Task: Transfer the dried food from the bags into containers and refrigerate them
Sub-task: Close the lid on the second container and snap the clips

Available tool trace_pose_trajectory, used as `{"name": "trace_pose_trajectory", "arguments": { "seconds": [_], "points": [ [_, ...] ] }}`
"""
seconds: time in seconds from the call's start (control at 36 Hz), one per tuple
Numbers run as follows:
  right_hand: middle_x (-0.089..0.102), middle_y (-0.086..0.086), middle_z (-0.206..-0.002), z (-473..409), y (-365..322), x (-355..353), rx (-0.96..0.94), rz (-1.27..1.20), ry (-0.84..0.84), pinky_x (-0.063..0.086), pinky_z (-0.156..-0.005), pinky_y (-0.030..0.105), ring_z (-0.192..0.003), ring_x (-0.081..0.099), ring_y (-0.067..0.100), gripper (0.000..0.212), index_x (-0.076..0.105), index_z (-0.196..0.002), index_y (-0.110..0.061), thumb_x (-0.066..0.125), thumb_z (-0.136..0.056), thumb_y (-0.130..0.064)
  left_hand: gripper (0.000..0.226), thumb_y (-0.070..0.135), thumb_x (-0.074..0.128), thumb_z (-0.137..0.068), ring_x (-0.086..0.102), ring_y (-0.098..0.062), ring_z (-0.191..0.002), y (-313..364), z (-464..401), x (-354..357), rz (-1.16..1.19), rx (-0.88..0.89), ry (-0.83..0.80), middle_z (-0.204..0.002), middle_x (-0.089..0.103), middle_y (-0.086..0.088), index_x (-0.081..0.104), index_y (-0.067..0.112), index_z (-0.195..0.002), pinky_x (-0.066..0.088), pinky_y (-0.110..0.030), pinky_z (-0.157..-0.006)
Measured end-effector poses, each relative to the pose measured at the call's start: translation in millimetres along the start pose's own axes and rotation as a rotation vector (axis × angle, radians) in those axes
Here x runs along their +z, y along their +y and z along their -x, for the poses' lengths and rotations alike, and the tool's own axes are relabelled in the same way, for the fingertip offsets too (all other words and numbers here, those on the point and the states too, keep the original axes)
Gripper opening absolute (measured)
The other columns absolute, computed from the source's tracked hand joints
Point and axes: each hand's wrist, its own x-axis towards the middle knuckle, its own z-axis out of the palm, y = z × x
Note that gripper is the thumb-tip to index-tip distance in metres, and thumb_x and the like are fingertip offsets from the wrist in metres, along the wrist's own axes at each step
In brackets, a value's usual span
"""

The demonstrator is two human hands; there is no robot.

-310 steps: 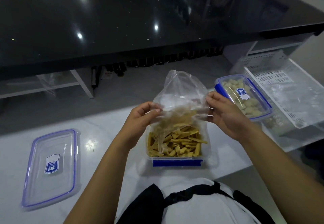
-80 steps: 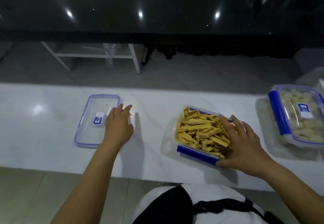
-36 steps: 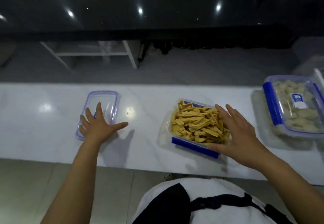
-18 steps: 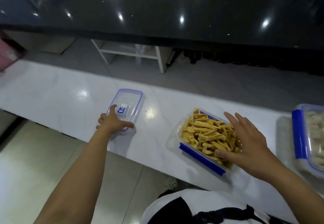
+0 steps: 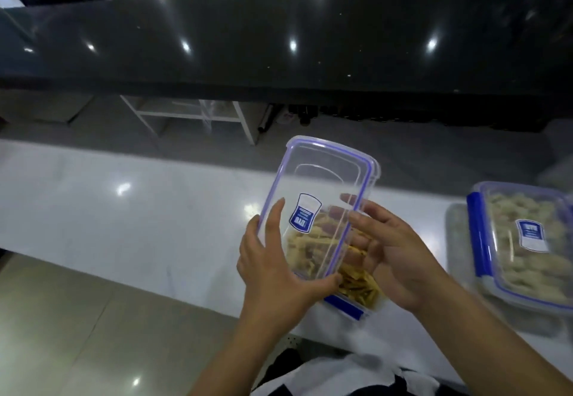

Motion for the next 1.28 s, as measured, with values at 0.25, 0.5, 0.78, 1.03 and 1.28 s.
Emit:
{"name": "trace_pose_trajectory", "arguments": {
  "seconds": [0.25, 0.5, 0.78, 1.03, 1.28],
  "points": [
    [0.074, 0.014, -0.113, 4, -24, -50, -0.025, 0.177, 0.075, 0.06, -0.069, 0.037, -0.098, 0.073, 0.031, 0.032, 0.074, -0.111, -0.021, 0.069, -0.08, -0.025, 0.094, 0.059, 0.086, -0.064, 0.056, 0.003, -0.119, 3, -9, -9, 0.425, -0.094, -0.22, -0.145, 0.042, 0.019, 0.03, 0.061, -0.141, 0.053, -0.025, -0.093],
    [0.071, 0.009, -0.119, 13, -50, -63, -0.15, 0.47, 0.149, 0.061, -0.065, 0.039, -0.089, 0.075, 0.031, 0.033, 0.066, -0.124, -0.022, 0.066, -0.092, -0.017, 0.08, 0.018, 0.082, -0.079, 0.071, -0.035, -0.107, 21, -43, -17, 0.881, -0.064, -0.562, -0.122, 0.071, -0.014, 0.043, 0.039, -0.146, 0.061, -0.049, -0.076],
    [-0.01, -0.027, -0.162, 43, -24, -25, -0.076, 1.188, 0.19, 0.031, -0.107, 0.038, -0.147, 0.009, 0.006, 0.108, 0.005, -0.132, -0.082, 0.07, -0.046, -0.088, 0.069, 0.019, 0.073, -0.08, 0.072, -0.031, -0.106, 40, -32, 16, 1.004, -0.059, -0.586, -0.118, 0.074, -0.008, 0.047, 0.04, -0.14, 0.062, -0.044, -0.078],
    [-0.011, -0.025, -0.161, 33, 6, -21, -0.106, 1.313, 0.291, 0.039, -0.108, 0.05, -0.151, 0.012, 0.023, 0.118, -0.005, -0.138, -0.075, 0.071, -0.048, -0.079, 0.049, 0.02, 0.06, -0.097, 0.07, -0.022, -0.111, 15, -43, -2, 0.875, -0.04, -0.702, -0.126, 0.071, -0.001, 0.05, 0.036, -0.141, 0.06, -0.038, -0.088],
    [-0.017, -0.005, -0.164, 18, 27, -54, -0.048, 1.805, 0.327, 0.025, -0.116, 0.059, -0.15, 0.003, 0.034, 0.12, -0.011, -0.149, -0.057, 0.063, -0.059, -0.084, 0.038, 0.007, 0.062, -0.096, 0.062, -0.022, -0.118, -80, -63, -14, 0.64, -0.328, -0.273, -0.13, 0.063, -0.002, 0.062, 0.032, -0.124, 0.054, -0.037, -0.093]
  ]
}}
